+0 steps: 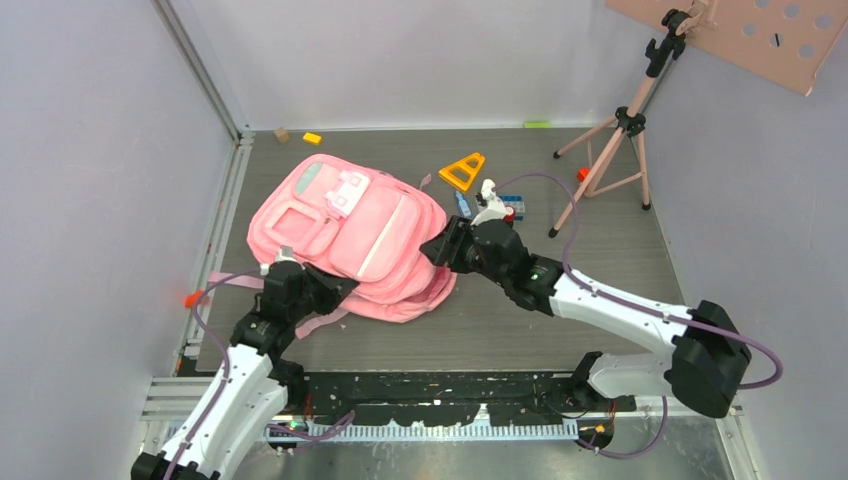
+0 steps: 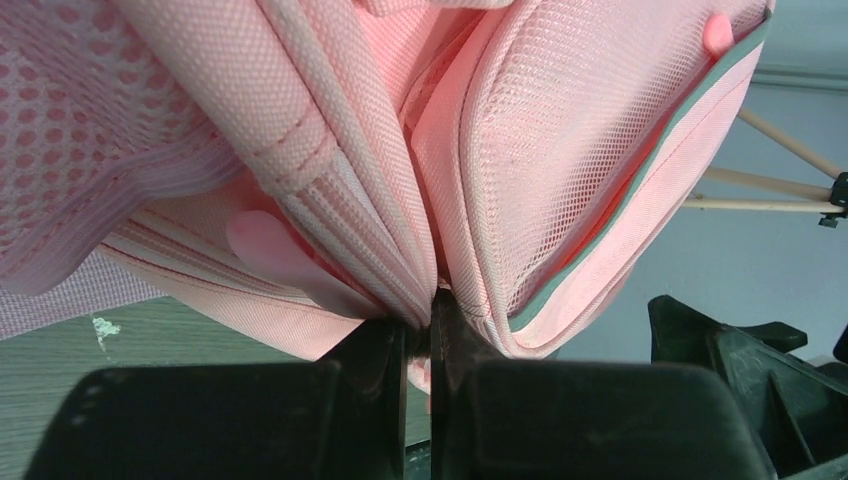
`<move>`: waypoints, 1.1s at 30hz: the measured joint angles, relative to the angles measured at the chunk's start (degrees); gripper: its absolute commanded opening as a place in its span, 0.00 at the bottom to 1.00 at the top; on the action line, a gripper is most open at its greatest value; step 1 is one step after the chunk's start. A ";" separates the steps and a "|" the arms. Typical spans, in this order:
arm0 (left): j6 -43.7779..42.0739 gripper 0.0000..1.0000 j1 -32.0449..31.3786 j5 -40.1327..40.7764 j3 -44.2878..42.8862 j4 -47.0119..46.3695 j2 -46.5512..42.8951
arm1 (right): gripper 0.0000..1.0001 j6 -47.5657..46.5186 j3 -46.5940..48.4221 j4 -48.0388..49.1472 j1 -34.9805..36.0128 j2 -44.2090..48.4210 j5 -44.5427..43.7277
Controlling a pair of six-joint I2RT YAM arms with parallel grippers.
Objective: Pack the student bag
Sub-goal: Zip the student bag at the center of the board.
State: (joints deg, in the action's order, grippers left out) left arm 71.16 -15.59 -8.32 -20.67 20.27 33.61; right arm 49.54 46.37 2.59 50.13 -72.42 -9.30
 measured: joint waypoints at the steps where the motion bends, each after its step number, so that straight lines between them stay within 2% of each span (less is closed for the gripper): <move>1: 0.15 0.00 0.00 0.07 0.00 0.00 -0.15 | 0.59 0.11 -0.31 -0.44 0.00 1.33 -0.13; 7: 0.61 0.00 0.00 0.09 -0.94 0.07 -0.15 | 0.58 1.70 -2.36 -2.93 1.79 5.31 -0.13; 13: 1.03 0.00 -0.02 -0.13 -3.52 -1.01 1.97 | 0.52 3.17 -2.16 -4.42 10.03 2.89 -1.40; 21: 1.77 0.00 -0.02 -0.52 -6.71 -3.82 5.88 | 0.44 1.60 10.51 -14.97 22.29 -9.99 -15.47; 25: 1.95 0.00 -0.02 -0.52 -6.97 -4.31 5.90 | 0.43 0.35 14.38 -16.55 23.39 -13.64 -21.11; 33: 1.97 0.00 -0.02 -0.52 -6.97 -4.42 5.90 | 0.39 -1.60 15.89 -18.82 23.39 -19.17 -30.12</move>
State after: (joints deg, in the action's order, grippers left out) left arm 73.12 -15.62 -8.84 -27.64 15.86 39.51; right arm 47.94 62.26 -16.23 73.52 -91.59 -39.42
